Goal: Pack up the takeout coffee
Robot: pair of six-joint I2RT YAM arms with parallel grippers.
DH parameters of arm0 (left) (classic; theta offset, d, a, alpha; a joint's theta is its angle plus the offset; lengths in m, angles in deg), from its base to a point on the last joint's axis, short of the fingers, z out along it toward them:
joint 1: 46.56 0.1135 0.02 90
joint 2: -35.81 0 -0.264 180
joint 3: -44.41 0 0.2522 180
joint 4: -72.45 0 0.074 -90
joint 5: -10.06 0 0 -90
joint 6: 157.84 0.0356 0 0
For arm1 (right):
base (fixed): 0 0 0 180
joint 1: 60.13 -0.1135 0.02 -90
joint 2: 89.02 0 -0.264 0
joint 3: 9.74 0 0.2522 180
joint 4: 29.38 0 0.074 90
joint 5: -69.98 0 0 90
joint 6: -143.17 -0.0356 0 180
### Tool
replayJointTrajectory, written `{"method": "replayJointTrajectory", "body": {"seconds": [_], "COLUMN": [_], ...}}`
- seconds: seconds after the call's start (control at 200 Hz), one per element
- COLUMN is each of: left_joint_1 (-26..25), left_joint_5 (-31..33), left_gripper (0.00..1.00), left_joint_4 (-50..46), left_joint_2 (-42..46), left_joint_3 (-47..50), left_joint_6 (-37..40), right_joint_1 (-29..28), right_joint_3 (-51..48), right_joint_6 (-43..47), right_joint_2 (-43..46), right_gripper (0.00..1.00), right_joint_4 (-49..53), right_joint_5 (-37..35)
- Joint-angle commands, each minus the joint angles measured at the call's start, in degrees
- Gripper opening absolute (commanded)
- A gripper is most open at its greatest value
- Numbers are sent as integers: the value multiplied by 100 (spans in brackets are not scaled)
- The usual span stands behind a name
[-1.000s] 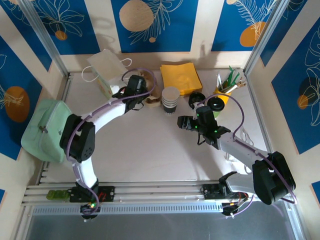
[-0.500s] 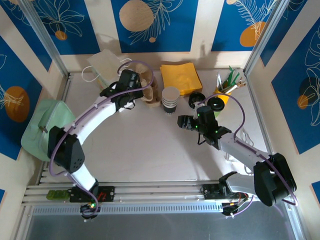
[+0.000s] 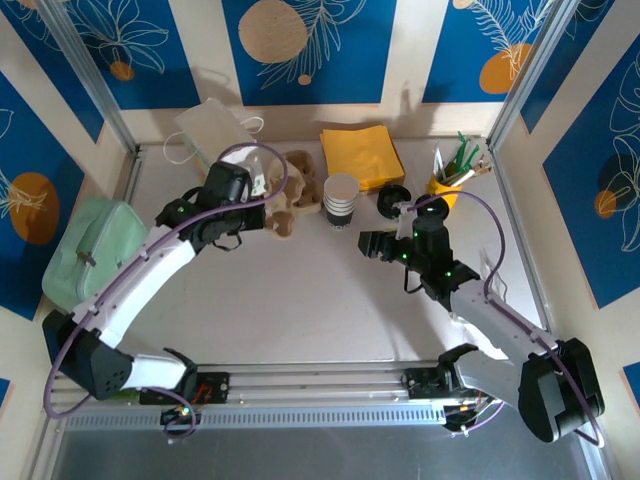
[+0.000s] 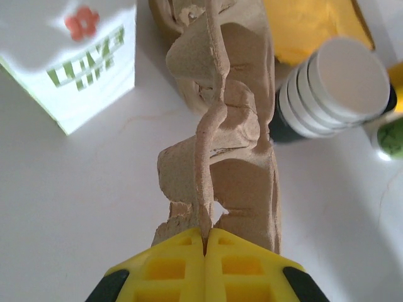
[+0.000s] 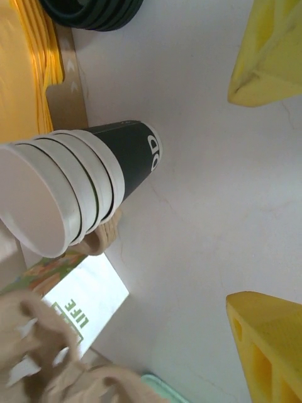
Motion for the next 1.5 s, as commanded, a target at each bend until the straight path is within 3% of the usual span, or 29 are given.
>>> {"method": "replayJointTrajectory", "body": {"seconds": [0.0,0.09,0.28,0.605,0.765,0.975,1.496], "left_joint_1": [-37,-39,-52,-57,-57,-54,-56], "left_joint_5": [-650,-1081,-1969,-2917,-3268,-2971,-3099], "left_gripper": [2,2,1,2,2,3,1], "left_joint_4": [-519,-651,-954,-626,-444,-845,-794], "left_joint_2": [257,403,744,1341,1557,1581,1790], "left_joint_3": [167,273,381,1085,1263,1164,1224], "left_joint_6": [459,606,659,732,730,869,653], "right_joint_1": [110,48,-670,-2736,-3313,-3600,-3712], "right_joint_3": [460,1041,2282,3905,4433,4780,4906], "right_joint_6": [103,324,754,815,833,915,807], "right_joint_2": [194,282,62,-892,-1538,-2001,-2496], "right_gripper": [78,78,78,78,77,77,74], "right_joint_4": [563,1510,3535,4898,5391,5488,5053], "right_joint_5": [942,1203,701,-730,-1558,-2061,-1751]}}
